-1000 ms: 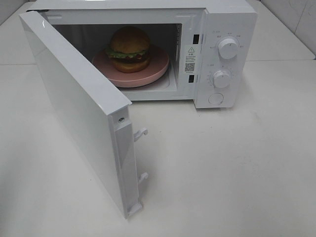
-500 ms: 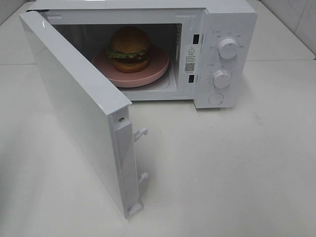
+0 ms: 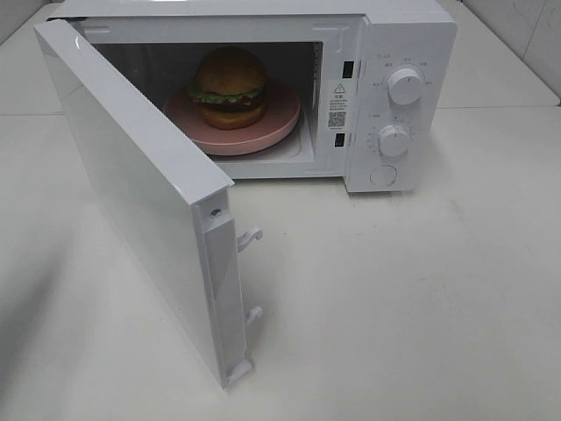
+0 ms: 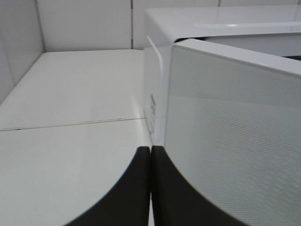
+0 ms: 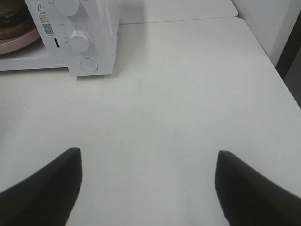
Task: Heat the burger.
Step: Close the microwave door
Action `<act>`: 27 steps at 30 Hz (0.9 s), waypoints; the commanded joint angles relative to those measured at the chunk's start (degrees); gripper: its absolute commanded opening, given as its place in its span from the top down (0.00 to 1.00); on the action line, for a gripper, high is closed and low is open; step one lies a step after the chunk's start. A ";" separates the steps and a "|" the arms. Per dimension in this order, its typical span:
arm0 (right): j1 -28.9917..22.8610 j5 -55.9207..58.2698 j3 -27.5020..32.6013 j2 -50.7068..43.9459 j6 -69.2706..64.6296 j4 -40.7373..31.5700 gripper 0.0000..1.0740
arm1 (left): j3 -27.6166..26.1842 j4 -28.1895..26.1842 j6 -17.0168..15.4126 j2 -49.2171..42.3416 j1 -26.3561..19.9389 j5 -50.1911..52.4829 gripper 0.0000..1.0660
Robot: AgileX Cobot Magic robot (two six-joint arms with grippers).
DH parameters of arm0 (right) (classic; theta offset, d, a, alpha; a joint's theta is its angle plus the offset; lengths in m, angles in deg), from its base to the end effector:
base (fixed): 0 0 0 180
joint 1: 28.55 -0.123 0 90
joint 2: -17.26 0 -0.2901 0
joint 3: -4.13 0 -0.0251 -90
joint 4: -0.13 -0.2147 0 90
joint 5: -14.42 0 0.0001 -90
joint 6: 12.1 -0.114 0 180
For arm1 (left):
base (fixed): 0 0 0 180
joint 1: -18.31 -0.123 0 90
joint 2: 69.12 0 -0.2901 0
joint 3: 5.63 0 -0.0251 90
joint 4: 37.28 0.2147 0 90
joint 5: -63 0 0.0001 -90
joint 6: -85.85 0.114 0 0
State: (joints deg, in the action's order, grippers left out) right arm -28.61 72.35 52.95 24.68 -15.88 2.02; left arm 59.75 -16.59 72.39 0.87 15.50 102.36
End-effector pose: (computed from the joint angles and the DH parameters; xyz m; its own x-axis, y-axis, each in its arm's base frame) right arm -0.0192 -0.0032 0.2539 -0.4076 0.0480 -0.9119 0.0442 0.9985 0.0328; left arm 0.1805 -0.0167 0.2451 -0.1280 0.0417 -0.9909 0.1804 0.9834 0.0181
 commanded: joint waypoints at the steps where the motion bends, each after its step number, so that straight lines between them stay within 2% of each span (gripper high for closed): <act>1: 0.11 -0.40 0.06 -1.60 -0.17 0.06 0.29 | -0.17 4.93 -4.18 3.15 -0.23 5.44 1.00; 3: 0.11 -0.40 0.06 -1.60 -0.17 0.06 0.29 | -2.06 9.17 -6.99 7.05 -0.23 7.56 1.00; 5: 0.11 -0.40 0.06 -1.60 -0.17 0.06 0.29 | -3.04 10.77 -8.08 8.31 -0.23 7.73 1.00; 6: 0.06 -0.40 0.06 -1.60 -0.17 0.06 0.29 | -5.04 13.81 -9.91 10.37 -0.23 7.85 1.00; 7: 0.06 -0.40 0.06 -1.60 -0.17 0.06 0.29 | -5.04 13.81 -9.91 10.37 -0.23 7.85 1.00; 9: 0.06 -0.40 0.06 -1.60 -0.17 0.06 0.29 | -8.14 16.67 -12.38 12.61 0.63 7.85 1.00; 11: 0.06 -0.40 0.06 -1.60 -0.17 0.06 0.29 | -8.77 16.67 -12.32 13.35 1.49 7.85 1.00; 12: 0.06 -0.40 0.06 -1.60 -0.17 0.06 0.29 | -10.31 16.67 -11.46 15.07 4.01 7.28 1.00; 14: 0.06 -0.40 0.06 -1.60 -0.17 0.06 0.29 | -10.94 16.67 -10.89 15.76 5.04 6.70 1.00; 15: 0.06 -0.40 0.06 -1.60 -0.17 0.06 0.29 | -12.15 15.81 -10.37 17.30 7.10 5.33 1.00; 17: 0.06 -0.40 0.06 -1.60 -0.17 0.06 0.29 | -12.55 15.18 -10.43 17.82 7.73 4.98 1.00; 18: 0.06 -0.40 0.06 -1.60 -0.17 0.06 0.29 | -13.01 12.72 -10.43 18.74 9.40 4.81 1.00; 20: 0.06 -0.40 0.06 -1.60 -0.17 0.06 0.29 | -13.29 11.92 -10.20 19.25 10.31 4.76 1.00; 21: 0.06 -0.40 0.06 -1.60 -0.17 0.06 0.29 | -13.87 11.17 -9.00 20.40 12.03 4.70 1.00; 25: 0.06 -0.40 0.06 -1.60 -0.17 0.06 0.29 | -14.95 9.05 -7.62 22.52 14.90 4.07 1.00; 27: 0.06 -0.40 0.06 -1.60 -0.17 0.06 0.29 | -15.76 5.39 -5.79 24.52 17.59 3.90 1.00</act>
State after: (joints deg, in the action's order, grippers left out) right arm -28.61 72.35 52.95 24.68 -15.88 2.02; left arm 45.25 -7.94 64.65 23.79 30.51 106.15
